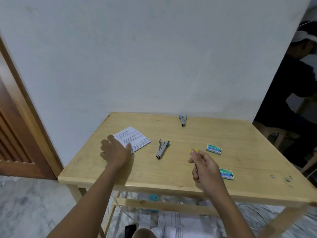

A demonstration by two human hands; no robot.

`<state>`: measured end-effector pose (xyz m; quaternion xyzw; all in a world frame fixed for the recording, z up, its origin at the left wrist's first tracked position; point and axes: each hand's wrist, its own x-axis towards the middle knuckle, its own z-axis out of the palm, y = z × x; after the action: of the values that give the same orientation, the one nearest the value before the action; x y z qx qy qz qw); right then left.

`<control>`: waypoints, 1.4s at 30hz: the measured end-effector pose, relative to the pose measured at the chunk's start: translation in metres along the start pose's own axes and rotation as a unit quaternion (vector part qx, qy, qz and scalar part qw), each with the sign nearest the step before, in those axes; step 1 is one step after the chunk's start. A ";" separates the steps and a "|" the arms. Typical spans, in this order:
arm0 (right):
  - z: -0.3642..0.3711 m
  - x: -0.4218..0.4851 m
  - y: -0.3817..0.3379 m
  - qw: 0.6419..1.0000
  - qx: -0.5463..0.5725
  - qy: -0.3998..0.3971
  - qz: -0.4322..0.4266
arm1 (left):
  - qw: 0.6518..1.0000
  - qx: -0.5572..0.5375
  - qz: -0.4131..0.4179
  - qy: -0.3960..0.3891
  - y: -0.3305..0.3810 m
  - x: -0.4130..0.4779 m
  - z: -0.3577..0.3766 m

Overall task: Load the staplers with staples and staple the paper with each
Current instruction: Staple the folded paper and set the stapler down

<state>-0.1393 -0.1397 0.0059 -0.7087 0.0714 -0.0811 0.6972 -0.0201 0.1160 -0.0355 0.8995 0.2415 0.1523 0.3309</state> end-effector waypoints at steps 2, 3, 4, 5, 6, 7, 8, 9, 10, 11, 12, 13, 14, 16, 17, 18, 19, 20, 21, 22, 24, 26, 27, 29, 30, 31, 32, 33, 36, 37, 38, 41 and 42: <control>0.001 0.002 0.004 1.000 -0.011 -0.016 0.018 | 0.996 -0.004 0.080 0.032 -0.002 -0.009 0.004; 0.002 0.006 0.007 0.999 -0.027 -0.023 0.023 | 0.992 0.013 0.123 0.022 -0.002 -0.011 0.006; 0.002 0.011 0.009 0.998 -0.050 -0.030 0.023 | 0.988 0.035 0.152 0.004 -0.003 -0.010 0.011; 0.003 0.016 0.009 0.996 -0.077 -0.034 0.016 | 0.984 0.065 0.165 -0.011 -0.003 -0.010 0.012; 0.004 0.024 0.008 0.994 -0.107 -0.037 0.005 | 0.982 0.086 0.169 -0.022 -0.003 -0.008 0.014; 0.005 0.033 0.005 0.990 -0.137 -0.036 -0.006 | 0.981 0.094 0.169 -0.028 -0.002 -0.007 0.014; 0.006 0.045 0.002 0.985 -0.167 -0.033 -0.015 | 0.981 0.091 0.169 -0.026 -0.002 -0.006 0.015; 0.009 0.061 -0.001 0.980 -0.198 -0.028 -0.021 | 0.982 0.091 0.166 -0.028 -0.003 -0.004 0.015; 0.012 0.078 -0.004 0.972 -0.234 -0.021 -0.024 | 0.982 0.095 0.162 -0.033 -0.003 -0.002 0.017; 0.016 0.097 -0.004 0.959 -0.281 -0.014 -0.028 | 0.982 0.098 0.159 -0.041 -0.004 -0.001 0.017; 0.022 0.115 -0.004 0.941 -0.336 -0.011 -0.032 | 0.981 0.101 0.160 -0.045 -0.005 0.001 0.017; 0.027 0.132 -0.003 0.921 -0.387 -0.011 -0.032 | 0.980 0.099 0.164 -0.045 -0.006 0.002 0.017; 0.033 0.146 0.000 0.904 -0.426 -0.011 -0.031 | 0.980 0.097 0.170 -0.044 -0.007 0.002 0.018; 0.046 0.171 0.005 0.880 -0.474 -0.013 -0.018 | 0.979 0.090 0.178 -0.041 -0.009 0.004 0.020; 0.052 0.180 0.006 0.872 -0.489 -0.015 -0.010 | 0.979 0.086 0.180 -0.036 -0.010 0.005 0.021; 0.058 0.188 0.008 0.865 -0.501 -0.014 -0.004 | 0.979 0.080 0.186 -0.027 -0.011 0.006 0.022; 0.064 0.193 0.008 0.859 -0.511 -0.009 0.001 | 0.978 0.076 0.195 -0.020 -0.011 0.007 0.022; 0.070 0.198 0.009 0.855 -0.519 -0.003 0.004 | 0.977 0.073 0.200 -0.018 -0.011 0.007 0.022; 0.074 0.202 0.010 0.852 -0.523 0.006 0.006 | 0.977 0.071 0.203 -0.019 -0.010 0.007 0.022; 0.078 0.205 0.013 0.850 -0.526 0.017 0.007 | 0.977 0.069 0.200 -0.021 -0.011 0.007 0.022; 0.081 0.207 0.015 0.856 -0.515 0.035 0.011 | 0.979 0.061 0.195 -0.021 -0.010 0.005 0.019; 0.079 0.205 0.012 0.872 -0.488 0.043 0.009 | 0.982 0.045 0.185 -0.015 -0.007 0.002 0.017; 0.076 0.201 0.010 0.881 -0.471 0.043 0.004 | 0.983 0.038 0.179 -0.015 -0.004 0.001 0.015; 0.069 0.191 0.009 0.896 -0.442 0.029 -0.013 | 0.984 0.041 0.171 -0.022 0.000 -0.002 0.014; 0.064 0.185 0.010 0.903 -0.428 0.016 -0.022 | 0.984 0.048 0.170 -0.027 0.001 -0.002 0.015; 0.060 0.179 0.013 0.910 -0.413 0.001 -0.030 | 0.983 0.057 0.170 -0.032 0.000 -0.002 0.015; 0.055 0.173 0.015 0.916 -0.400 -0.014 -0.036 | 0.983 0.065 0.170 -0.037 -0.002 0.000 0.017; 0.052 0.171 0.019 0.918 -0.394 -0.026 -0.040 | 0.982 0.072 0.169 -0.041 -0.003 0.001 0.018; 0.050 0.174 0.024 0.907 -0.416 -0.020 -0.065 | 0.981 0.077 0.171 -0.044 -0.005 0.004 0.020; 0.051 0.176 0.025 0.906 -0.417 -0.013 -0.073 | 0.981 0.074 0.173 -0.043 -0.006 0.004 0.021; 0.053 0.179 0.027 0.907 -0.413 -0.003 -0.078 | 0.982 0.070 0.172 -0.041 -0.006 0.004 0.022; 0.060 0.189 0.032 0.906 -0.414 0.026 -0.080 | 0.982 0.065 0.173 -0.030 -0.008 0.004 0.023; 0.062 0.194 0.034 0.902 -0.423 0.038 -0.078 | 0.982 0.064 0.176 -0.026 -0.008 0.004 0.024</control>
<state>0.0638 -0.1210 -0.0256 -0.9367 0.0693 -0.1242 0.3199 -0.0088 0.1112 -0.0575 0.9508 0.0801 0.1694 0.2468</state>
